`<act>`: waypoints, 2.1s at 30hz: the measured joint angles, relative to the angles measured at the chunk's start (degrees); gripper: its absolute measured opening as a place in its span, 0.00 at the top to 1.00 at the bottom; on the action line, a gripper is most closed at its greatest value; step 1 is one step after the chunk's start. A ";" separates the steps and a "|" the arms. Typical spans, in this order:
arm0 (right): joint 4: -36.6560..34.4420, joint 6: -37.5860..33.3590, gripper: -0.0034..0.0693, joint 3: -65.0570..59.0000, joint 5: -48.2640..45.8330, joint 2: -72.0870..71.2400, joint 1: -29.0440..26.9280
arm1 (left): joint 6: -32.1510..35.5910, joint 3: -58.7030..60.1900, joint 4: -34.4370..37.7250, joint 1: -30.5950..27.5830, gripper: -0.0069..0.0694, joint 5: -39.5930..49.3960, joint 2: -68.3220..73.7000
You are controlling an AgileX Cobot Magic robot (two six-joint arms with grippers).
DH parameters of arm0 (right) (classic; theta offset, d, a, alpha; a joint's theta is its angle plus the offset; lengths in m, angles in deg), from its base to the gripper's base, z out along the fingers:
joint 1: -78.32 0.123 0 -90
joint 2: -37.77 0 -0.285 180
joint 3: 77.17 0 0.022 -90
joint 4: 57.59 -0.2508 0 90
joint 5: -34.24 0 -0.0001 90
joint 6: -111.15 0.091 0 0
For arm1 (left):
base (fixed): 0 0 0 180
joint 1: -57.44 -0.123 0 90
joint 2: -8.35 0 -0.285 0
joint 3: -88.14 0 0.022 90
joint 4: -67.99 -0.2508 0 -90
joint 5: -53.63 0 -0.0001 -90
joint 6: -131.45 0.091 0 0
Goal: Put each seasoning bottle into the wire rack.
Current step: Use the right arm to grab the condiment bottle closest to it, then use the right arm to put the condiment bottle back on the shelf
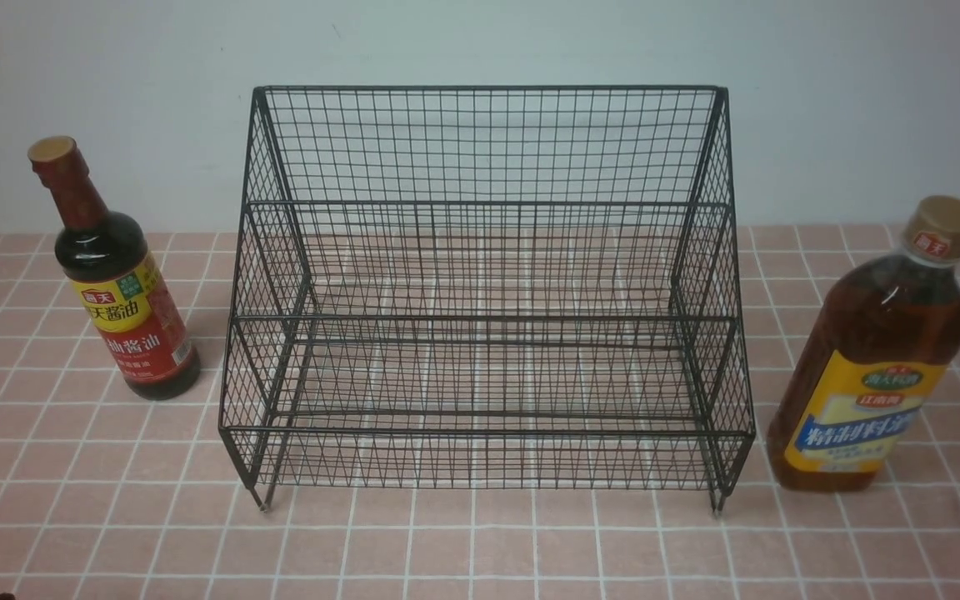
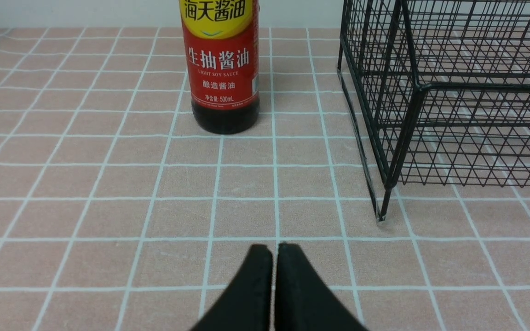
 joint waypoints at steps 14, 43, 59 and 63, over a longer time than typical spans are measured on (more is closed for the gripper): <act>17.91 7.69 0.76 21.29 7.14 37.84 0.22 | 0.00 0.00 0.00 0.00 0.92 0.00 0.00; 15.60 -0.69 0.51 34.65 9.53 73.35 6.61 | 0.00 0.00 0.00 0.00 0.92 0.00 0.00; 25.33 0.70 0.52 66.81 -7.52 67.83 11.62 | 0.00 0.00 0.00 0.00 0.92 0.00 0.00; 25.74 2.98 0.52 73.94 -7.52 71.59 15.22 | 0.00 0.00 0.00 0.00 0.92 0.00 0.00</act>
